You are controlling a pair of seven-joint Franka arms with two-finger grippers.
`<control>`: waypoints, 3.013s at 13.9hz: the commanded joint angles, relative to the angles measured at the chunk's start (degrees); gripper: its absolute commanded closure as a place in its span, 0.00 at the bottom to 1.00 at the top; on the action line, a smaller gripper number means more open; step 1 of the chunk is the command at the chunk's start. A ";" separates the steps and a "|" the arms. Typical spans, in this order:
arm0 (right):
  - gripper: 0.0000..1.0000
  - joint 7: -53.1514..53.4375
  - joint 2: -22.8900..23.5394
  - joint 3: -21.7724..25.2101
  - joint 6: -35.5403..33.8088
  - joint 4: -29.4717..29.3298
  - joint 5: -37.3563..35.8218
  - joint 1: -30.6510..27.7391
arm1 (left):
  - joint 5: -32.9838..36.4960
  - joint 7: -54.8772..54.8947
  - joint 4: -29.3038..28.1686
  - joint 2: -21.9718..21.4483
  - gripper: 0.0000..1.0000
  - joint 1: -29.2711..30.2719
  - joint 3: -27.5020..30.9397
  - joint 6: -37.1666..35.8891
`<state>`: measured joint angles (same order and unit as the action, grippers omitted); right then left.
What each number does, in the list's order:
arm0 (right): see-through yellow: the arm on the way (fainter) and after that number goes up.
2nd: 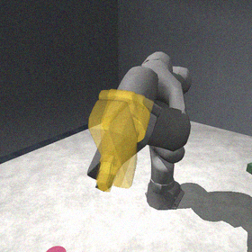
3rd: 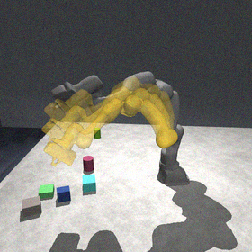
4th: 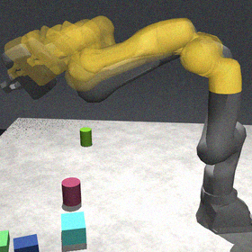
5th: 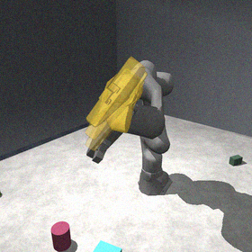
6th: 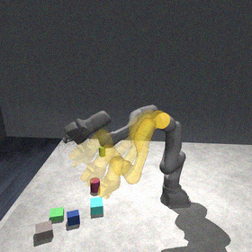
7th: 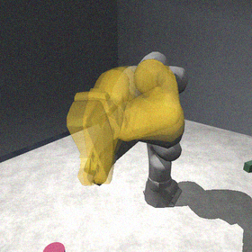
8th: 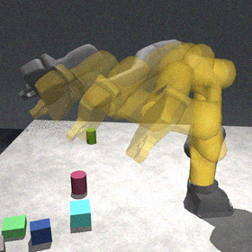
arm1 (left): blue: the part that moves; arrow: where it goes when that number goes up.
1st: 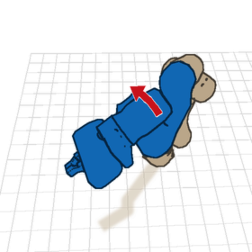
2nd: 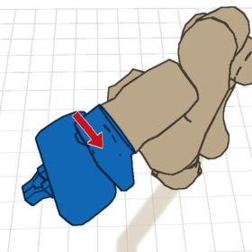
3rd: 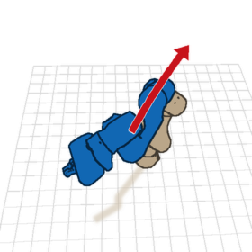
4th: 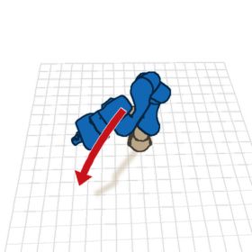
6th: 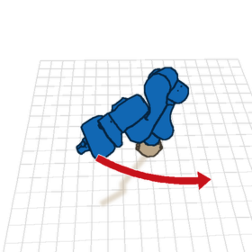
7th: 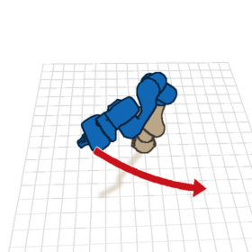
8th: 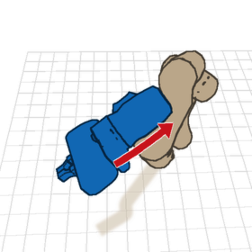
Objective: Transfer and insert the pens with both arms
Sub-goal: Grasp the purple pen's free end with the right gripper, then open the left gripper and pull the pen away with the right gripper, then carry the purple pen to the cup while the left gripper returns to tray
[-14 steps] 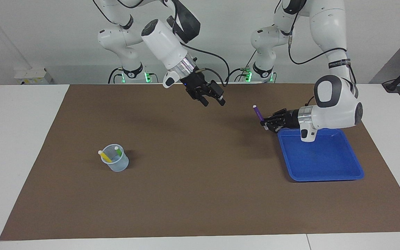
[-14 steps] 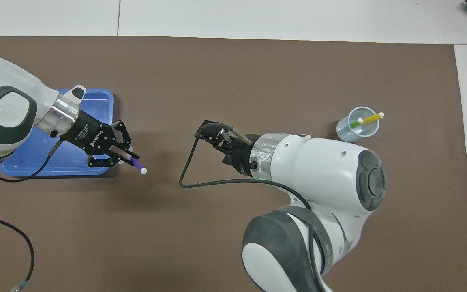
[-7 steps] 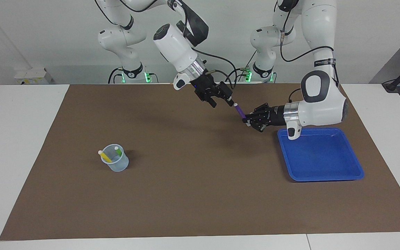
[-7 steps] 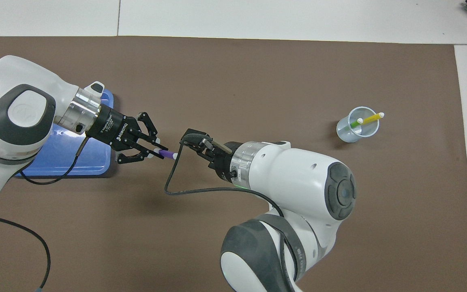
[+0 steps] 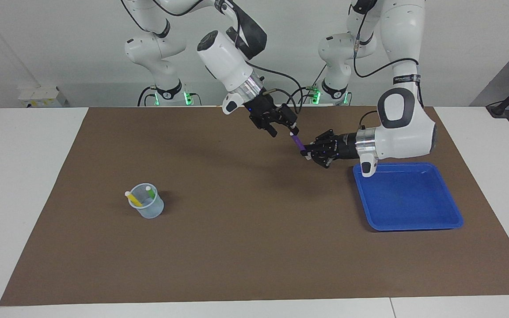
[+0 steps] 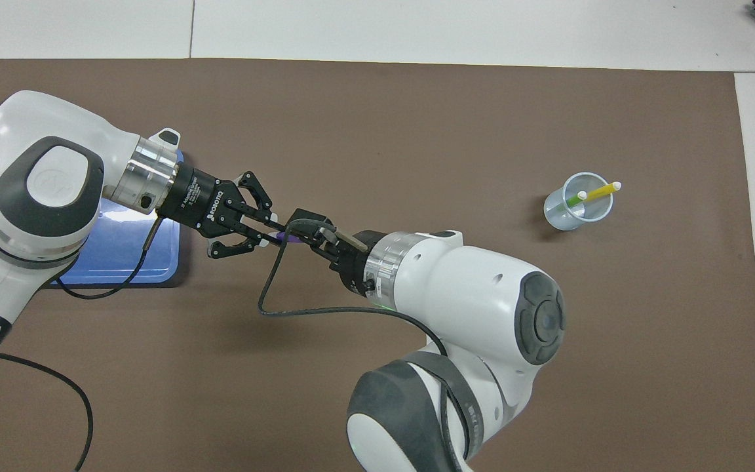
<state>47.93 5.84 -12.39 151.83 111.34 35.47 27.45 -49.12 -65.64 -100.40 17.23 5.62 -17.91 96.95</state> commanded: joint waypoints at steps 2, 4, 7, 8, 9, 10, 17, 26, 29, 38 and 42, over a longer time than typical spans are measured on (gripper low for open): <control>0.18 -1.78 0.84 -0.09 1.28 0.01 0.04 1.20 | -1.33 -3.35 -1.90 -2.03 1.00 -1.93 0.69 2.98; 0.42 -3.10 0.92 -0.09 1.28 0.10 0.04 1.11 | -1.33 -3.88 -1.90 -2.55 1.00 -2.02 0.43 2.98; 0.49 -3.89 0.92 -0.09 1.28 0.01 0.12 0.67 | -1.24 -3.97 -1.90 -2.64 1.00 -2.02 0.51 2.81; 0.46 -4.85 1.01 -0.09 1.28 0.01 0.12 0.41 | -1.15 -3.88 -1.99 -2.73 1.00 -2.02 0.51 2.81; 0.33 -5.03 1.01 -0.09 1.28 0.01 0.04 0.23 | -1.07 -3.45 -2.08 -2.82 1.00 -2.28 0.51 2.46; 0.28 -5.12 1.01 0.00 1.28 0.01 0.12 0.15 | -0.89 -3.27 -2.08 -2.82 1.00 -2.28 0.60 2.19; 0.49 -7.15 1.36 0.09 1.19 -0.25 0.21 -1.00 | -0.71 -3.27 -2.16 -2.82 1.00 -2.37 0.60 2.19; 1.00 -7.06 1.36 0.09 1.19 -0.25 0.30 -1.09 | -0.54 -3.27 -2.52 -2.91 1.00 -2.37 0.60 2.72; 1.00 -7.06 1.36 0.09 1.19 -0.25 0.30 -1.09 | -0.45 -3.53 -2.52 -2.90 1.00 -2.37 0.60 2.81; 1.00 -14.24 1.36 0.17 -0.39 -0.16 0.21 -3.10 | 4.38 -4.32 -1.72 -3.95 0.00 -3.16 0.69 2.90; 1.00 -23.65 1.19 0.26 -4.08 -0.07 0.21 -5.83 | 14.10 -3.62 -0.33 -5.54 0.00 -4.56 0.60 2.89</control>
<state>28.84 7.19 -11.60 149.27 111.22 35.30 23.22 -40.18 -68.85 -100.78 13.36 2.92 -18.07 99.17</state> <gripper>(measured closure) 0.811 0.000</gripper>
